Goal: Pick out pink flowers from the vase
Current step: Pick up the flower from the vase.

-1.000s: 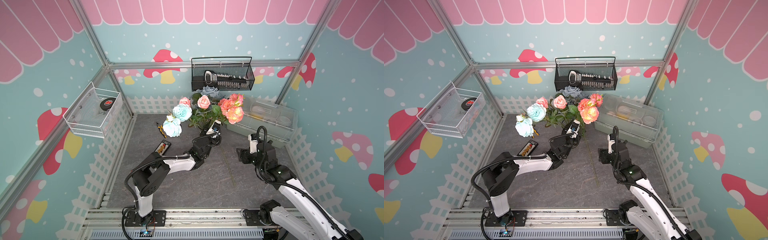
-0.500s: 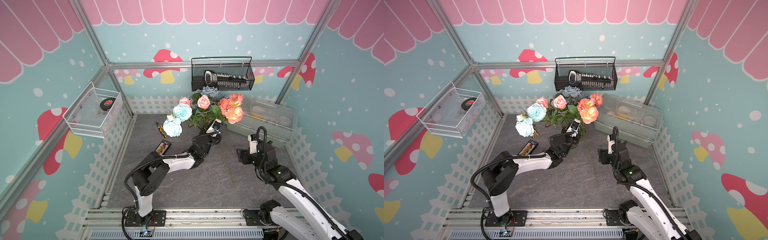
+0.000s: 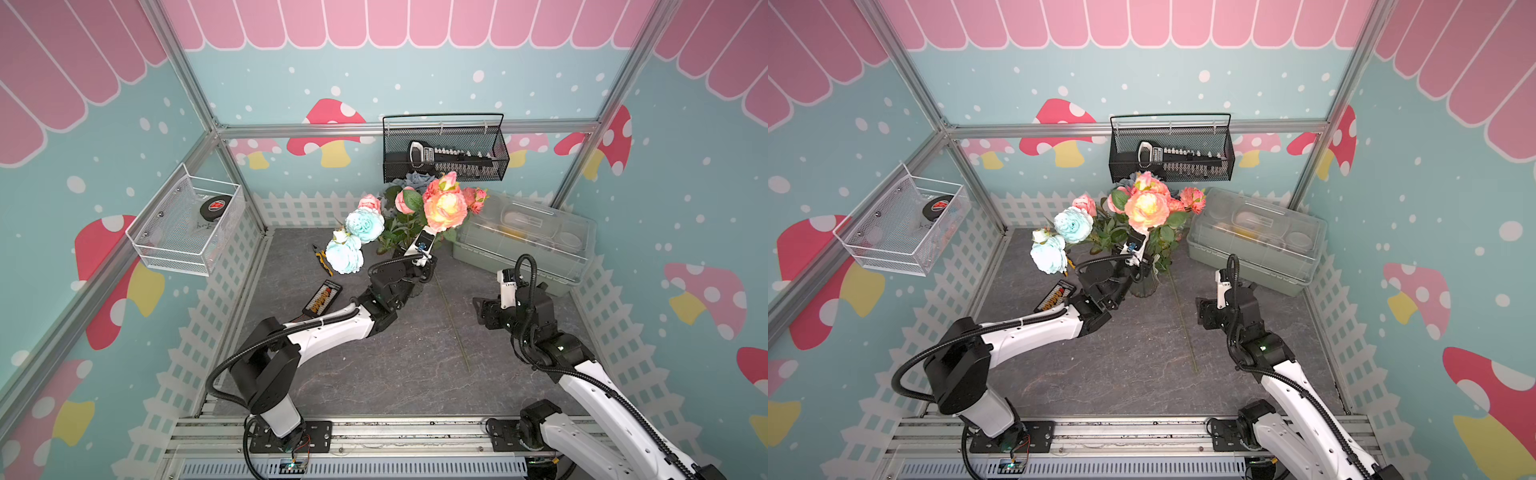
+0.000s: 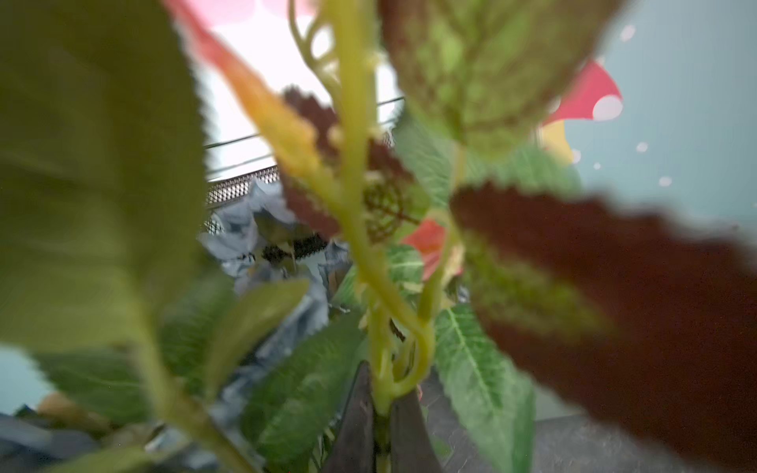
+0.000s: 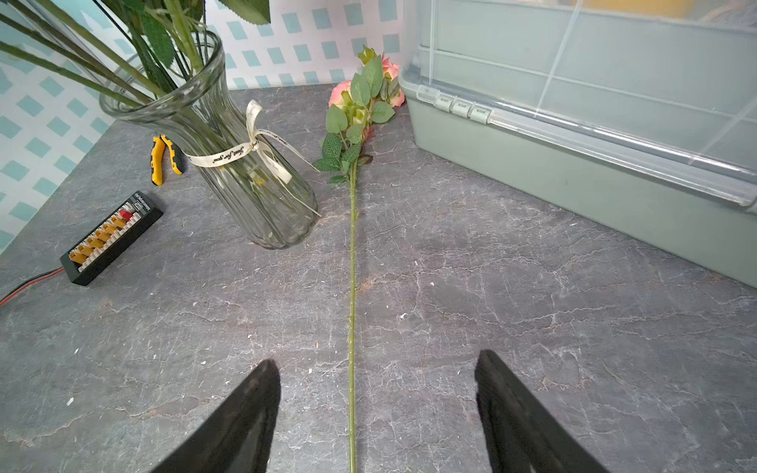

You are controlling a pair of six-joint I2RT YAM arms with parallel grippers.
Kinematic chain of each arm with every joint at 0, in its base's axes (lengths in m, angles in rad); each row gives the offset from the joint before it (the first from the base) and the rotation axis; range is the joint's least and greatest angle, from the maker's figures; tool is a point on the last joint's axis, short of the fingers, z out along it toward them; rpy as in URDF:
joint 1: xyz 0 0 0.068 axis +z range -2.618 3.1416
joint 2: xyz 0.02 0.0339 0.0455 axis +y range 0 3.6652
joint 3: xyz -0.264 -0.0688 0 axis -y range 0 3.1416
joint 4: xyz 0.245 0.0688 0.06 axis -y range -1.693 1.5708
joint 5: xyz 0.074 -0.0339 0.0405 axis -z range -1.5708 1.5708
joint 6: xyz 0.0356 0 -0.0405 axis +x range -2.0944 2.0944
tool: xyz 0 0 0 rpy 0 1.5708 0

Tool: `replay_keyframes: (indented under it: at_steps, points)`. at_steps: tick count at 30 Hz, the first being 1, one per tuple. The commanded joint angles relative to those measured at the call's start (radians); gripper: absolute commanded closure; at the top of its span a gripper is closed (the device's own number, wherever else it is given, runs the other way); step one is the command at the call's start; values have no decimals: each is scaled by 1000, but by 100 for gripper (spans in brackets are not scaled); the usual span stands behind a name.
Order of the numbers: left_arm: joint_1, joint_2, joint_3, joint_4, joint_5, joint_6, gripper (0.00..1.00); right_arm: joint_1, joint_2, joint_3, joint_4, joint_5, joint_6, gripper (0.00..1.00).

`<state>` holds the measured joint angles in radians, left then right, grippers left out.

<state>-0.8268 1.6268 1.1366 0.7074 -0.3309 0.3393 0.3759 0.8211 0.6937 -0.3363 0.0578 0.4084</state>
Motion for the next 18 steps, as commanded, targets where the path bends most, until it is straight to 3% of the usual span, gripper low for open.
replay_keyframes:
  at_steps: [1, 6, 13, 18]
  points:
    - [4, -76, 23, -131, 88, -32, 100, 4, -10, -6, 24, -17, -3, 26]
    - [40, -182, 124, -363, 255, -169, 100, 4, -12, 18, 57, -67, -16, 23]
    - [85, -203, 426, -858, 467, -363, 100, 4, -18, 52, 169, -239, -17, 12]
    - [116, -204, 523, -988, 620, -476, 100, 4, -32, 87, 270, -387, -19, 11]
